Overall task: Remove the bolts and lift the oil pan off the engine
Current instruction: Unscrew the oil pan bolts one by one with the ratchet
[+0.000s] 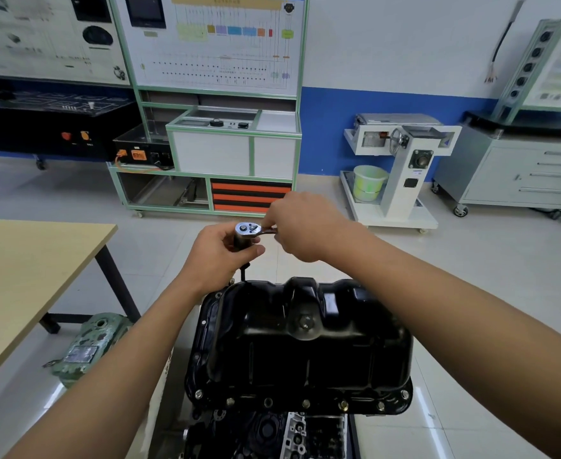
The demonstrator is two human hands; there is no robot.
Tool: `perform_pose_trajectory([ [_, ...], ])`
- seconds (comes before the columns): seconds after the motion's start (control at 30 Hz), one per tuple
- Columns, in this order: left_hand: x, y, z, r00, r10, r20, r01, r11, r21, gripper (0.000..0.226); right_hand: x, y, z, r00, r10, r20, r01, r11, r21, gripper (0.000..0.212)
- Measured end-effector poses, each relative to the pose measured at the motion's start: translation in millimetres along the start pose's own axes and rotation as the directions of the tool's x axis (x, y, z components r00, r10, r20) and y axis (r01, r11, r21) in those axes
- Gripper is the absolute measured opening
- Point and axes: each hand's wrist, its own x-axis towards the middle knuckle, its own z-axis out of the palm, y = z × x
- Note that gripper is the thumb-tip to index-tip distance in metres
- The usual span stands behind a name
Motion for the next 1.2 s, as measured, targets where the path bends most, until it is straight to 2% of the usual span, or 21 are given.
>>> perform_pose_trajectory([
  [0.1,-1,-2,-2,0.997,-0.022,0.070,0.027,0.998,-0.060,0.022,7,1,4,0.998,0.014,-0.059,-0.014,1.000,0.009,0.036],
  [0.17,-2,-2,-2,0.990,-0.020,0.137,0.031,0.996,-0.082,0.024,10,3,6,0.998,0.012,-0.054,-0.008,0.997,0.070,0.035],
  [0.27,-2,0,-3,0.984,0.004,0.180,0.008,0.998,-0.068,0.023,12,2,9,0.998,-0.068,-0.009,0.068,0.990,0.127,0.028],
  [0.33,-2,2,-2,0.986,0.020,0.168,-0.011,0.998,-0.057,0.023,11,2,10,0.996,-0.091,0.016,0.087,0.981,0.175,0.028],
  [0.43,-2,3,-1,0.988,0.041,0.152,-0.033,0.998,-0.052,0.019,8,6,8,0.997,-0.081,0.013,0.075,0.965,0.251,0.014],
  [0.6,-1,1,2,0.987,0.078,0.141,-0.070,0.996,-0.057,0.024,5,8,0,0.996,-0.023,0.089,0.017,0.998,0.064,0.031],
  [0.83,2,0,5,0.989,0.110,0.102,-0.107,0.994,-0.036,0.025,2,-6,-6,0.985,-0.004,0.173,-0.032,0.978,0.205,0.032],
  [0.93,1,-2,7,0.991,0.122,0.053,-0.123,0.992,0.000,0.022,4,-12,-8,0.983,-0.007,0.181,-0.032,0.977,0.210,0.034],
  [1.03,0,-4,10,0.991,0.126,-0.037,-0.125,0.992,0.037,0.017,6,-14,-7,0.982,-0.002,0.189,-0.041,0.974,0.223,0.026],
  [1.1,0,-3,10,0.993,0.094,-0.069,-0.093,0.996,0.016,0.018,7,-14,-8,0.982,0.008,0.186,-0.051,0.973,0.227,0.013],
  [1.13,0,-2,8,0.996,0.071,-0.054,-0.072,0.997,-0.018,0.019,7,-13,-9,0.984,0.014,0.177,-0.055,0.971,0.232,0.009],
  [1.2,2,0,3,0.998,0.052,0.028,-0.050,0.996,-0.072,0.023,10,-12,-11,0.986,-0.009,0.167,-0.025,0.980,0.198,0.017],
])
